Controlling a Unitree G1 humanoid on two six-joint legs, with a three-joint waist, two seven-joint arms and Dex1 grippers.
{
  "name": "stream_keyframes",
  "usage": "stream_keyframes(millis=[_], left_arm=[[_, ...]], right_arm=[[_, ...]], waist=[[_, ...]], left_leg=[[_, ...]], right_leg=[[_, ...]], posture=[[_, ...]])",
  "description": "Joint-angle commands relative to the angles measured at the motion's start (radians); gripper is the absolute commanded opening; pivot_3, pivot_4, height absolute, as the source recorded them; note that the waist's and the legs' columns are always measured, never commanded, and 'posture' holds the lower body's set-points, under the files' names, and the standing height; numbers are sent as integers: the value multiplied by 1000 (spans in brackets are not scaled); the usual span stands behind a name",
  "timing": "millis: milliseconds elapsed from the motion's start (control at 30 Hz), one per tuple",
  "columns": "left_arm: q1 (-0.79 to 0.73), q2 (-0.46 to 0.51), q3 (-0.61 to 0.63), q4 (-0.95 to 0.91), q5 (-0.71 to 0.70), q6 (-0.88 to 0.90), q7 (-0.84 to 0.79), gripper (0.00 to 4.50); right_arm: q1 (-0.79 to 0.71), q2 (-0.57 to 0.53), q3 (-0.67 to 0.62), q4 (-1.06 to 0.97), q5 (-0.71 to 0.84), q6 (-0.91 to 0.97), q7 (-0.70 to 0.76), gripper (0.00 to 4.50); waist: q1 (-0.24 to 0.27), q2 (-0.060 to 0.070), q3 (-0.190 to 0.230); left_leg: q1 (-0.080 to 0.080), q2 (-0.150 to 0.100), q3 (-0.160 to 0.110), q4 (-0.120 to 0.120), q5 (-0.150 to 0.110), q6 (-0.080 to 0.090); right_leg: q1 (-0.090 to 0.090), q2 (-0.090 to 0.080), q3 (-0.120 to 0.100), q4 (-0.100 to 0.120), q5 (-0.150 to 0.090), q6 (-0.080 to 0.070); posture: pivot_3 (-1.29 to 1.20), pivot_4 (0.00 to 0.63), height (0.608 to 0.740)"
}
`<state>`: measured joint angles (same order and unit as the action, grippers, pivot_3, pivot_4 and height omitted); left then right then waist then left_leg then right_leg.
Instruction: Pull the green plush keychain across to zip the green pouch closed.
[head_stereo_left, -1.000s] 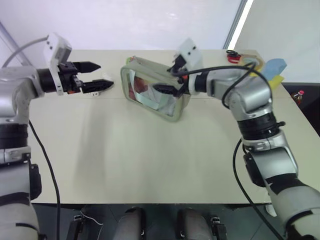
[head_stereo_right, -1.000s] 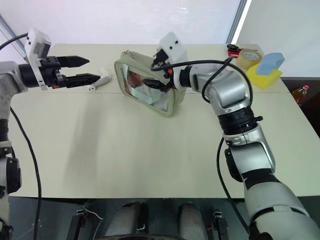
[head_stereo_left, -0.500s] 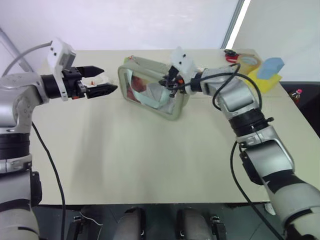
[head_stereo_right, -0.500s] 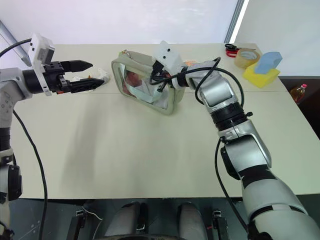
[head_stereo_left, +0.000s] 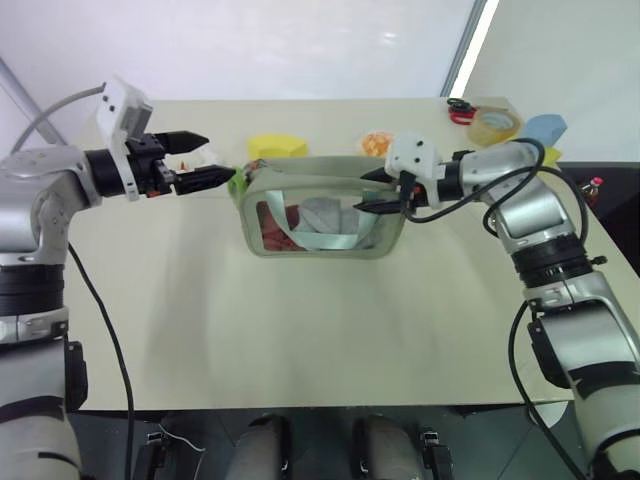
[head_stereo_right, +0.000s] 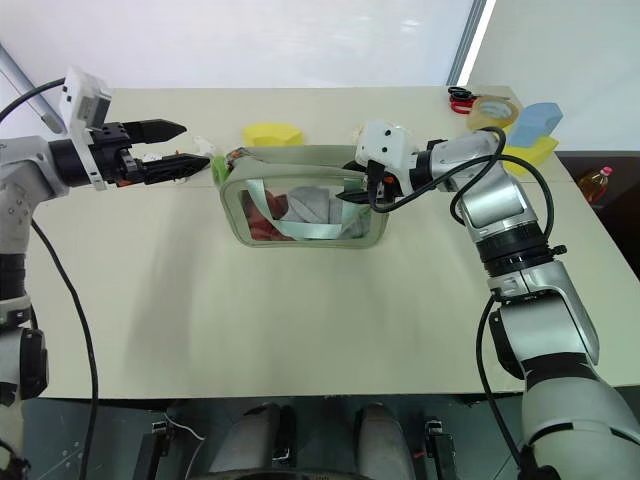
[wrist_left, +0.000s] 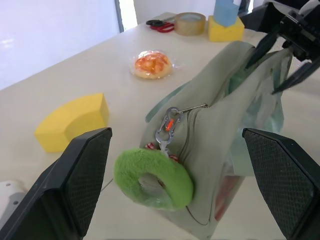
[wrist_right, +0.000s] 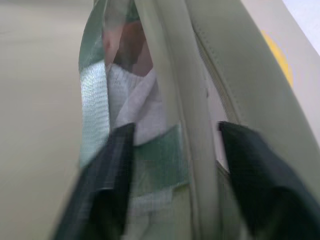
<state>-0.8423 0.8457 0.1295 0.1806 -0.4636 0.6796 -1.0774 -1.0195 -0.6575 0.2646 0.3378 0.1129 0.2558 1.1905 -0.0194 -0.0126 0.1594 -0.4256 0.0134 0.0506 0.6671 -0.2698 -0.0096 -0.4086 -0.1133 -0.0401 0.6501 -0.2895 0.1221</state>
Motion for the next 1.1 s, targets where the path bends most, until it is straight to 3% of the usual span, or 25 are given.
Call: stream_keyframes(millis=[33,167,500,600,700,833,1100], left_arm=[[-35,28,7,10,9,-25,-14,4500],[-44,34,9,44,29,-41,-12,4500],[-8,69,31,40,33,-41,-13,4500],[-4,63,28,37,34,-45,-4,4500],[-5,62,25,39,35,-47,-2,4500],[4,82,5,79,61,-69,-27,4500],[0,35,-42,211,133,-184,-34,4500]], right_arm=[[-53,-32,-70,-110,44,82,17,3095],[-71,-17,-89,-145,56,147,-6,3095],[51,-145,-103,-228,56,164,82,3095],[71,-124,-94,-230,55,165,67,3095],[62,-82,-87,-223,58,175,50,2190],[54,-6,-71,-241,64,186,23,159],[94,-16,-65,-309,68,200,43,27]], waist=[[1,0,0],[2,0,0],[5,0,0],[0,0,0],[-2,0,0],[-1,0,0],[3,0,0]], left_leg=[[0,0,0,0,0,0],[0,0,0,0,0,0],[0,-1,0,0,0,0],[0,0,0,0,0,0],[0,0,1,0,0,0],[0,0,1,0,0,0],[0,0,1,0,0,0]], right_leg=[[0,0,0,0,0,0],[0,0,0,0,0,0],[0,-1,0,0,0,0],[1,0,0,0,0,0],[0,0,0,0,0,0],[0,0,0,0,0,0],[0,0,0,0,0,0]], posture=[[0,150,740],[0,150,740],[0,150,740],[0,150,740],[0,150,740],[0,150,740],[0,150,740]])
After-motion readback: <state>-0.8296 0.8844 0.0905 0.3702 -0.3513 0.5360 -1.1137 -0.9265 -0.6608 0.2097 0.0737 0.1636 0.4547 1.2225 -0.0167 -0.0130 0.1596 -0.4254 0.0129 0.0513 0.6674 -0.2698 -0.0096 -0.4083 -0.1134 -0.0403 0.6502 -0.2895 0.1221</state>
